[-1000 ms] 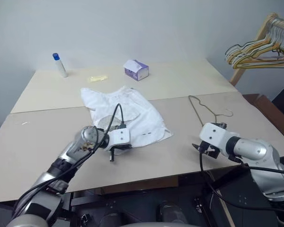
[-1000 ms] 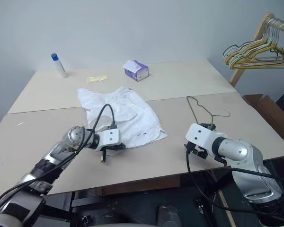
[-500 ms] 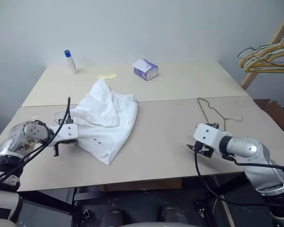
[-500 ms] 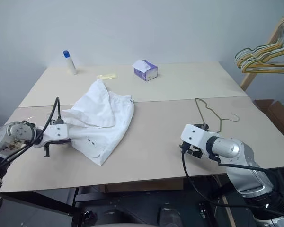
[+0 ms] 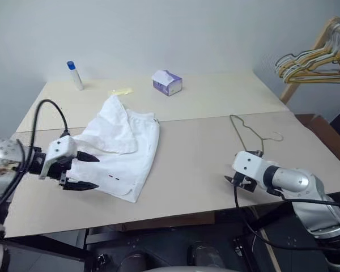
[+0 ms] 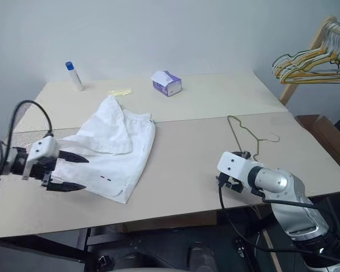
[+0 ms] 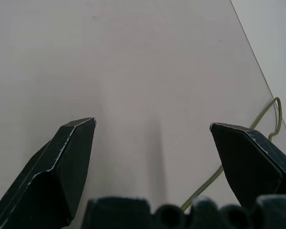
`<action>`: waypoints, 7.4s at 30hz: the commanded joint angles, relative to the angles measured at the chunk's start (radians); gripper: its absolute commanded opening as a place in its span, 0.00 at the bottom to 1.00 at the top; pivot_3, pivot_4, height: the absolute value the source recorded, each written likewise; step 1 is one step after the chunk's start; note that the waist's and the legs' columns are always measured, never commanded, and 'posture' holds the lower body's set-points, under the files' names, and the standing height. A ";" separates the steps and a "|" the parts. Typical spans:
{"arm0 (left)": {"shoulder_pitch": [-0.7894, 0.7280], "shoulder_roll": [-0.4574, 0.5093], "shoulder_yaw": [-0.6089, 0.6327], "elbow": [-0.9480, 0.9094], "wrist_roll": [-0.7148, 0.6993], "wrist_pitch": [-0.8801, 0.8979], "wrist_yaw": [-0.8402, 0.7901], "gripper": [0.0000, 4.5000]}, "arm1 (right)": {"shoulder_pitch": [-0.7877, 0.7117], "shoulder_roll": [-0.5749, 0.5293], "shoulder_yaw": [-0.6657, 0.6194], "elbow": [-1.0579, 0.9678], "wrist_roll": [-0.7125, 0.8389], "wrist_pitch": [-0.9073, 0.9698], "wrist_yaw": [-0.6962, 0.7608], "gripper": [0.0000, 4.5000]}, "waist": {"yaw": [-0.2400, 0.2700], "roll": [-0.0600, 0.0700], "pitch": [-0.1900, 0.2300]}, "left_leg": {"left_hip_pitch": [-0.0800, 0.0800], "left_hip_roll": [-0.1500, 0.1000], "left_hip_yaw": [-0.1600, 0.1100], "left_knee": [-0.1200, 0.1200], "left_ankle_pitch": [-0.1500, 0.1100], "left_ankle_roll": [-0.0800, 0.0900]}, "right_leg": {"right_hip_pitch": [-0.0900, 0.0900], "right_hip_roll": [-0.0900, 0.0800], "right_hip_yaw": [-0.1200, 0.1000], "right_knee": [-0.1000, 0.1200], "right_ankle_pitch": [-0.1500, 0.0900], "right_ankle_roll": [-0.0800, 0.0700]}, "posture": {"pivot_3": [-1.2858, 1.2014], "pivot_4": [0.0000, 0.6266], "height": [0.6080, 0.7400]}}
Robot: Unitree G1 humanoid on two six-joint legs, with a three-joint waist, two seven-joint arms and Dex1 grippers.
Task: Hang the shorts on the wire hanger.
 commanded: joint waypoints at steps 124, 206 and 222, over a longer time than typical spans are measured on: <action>0.010 0.111 -0.182 -0.269 0.328 -0.298 0.174 0.00 | -0.271 -0.005 0.106 0.031 -0.155 -0.244 0.349 0.01 | -0.005 -0.001 0.000 | 0.007 0.004 0.004 -0.005 0.001 -0.007 | -0.002 0.004 0.003 0.007 -0.005 -0.005 | 0.49 0.00 1.00; 0.026 -0.310 0.043 -0.575 -0.042 0.089 0.505 1.00 | -0.435 0.231 -0.216 0.431 0.132 0.410 -0.133 1.00 | 0.021 -0.004 -0.003 | 0.008 -0.001 0.001 -0.010 0.005 -0.011 | 0.004 0.003 0.000 0.008 -0.004 -0.016 | 0.48 0.00 1.00; 0.000 -0.332 -0.023 -0.615 -0.068 0.134 0.509 1.00 | -0.590 0.298 -0.191 0.913 0.175 0.337 -0.219 1.00 | -0.017 -0.004 -0.003 | 0.008 -0.002 -0.006 -0.010 0.007 -0.013 | 0.004 0.003 0.001 0.008 -0.004 -0.015 | 0.49 0.00 1.00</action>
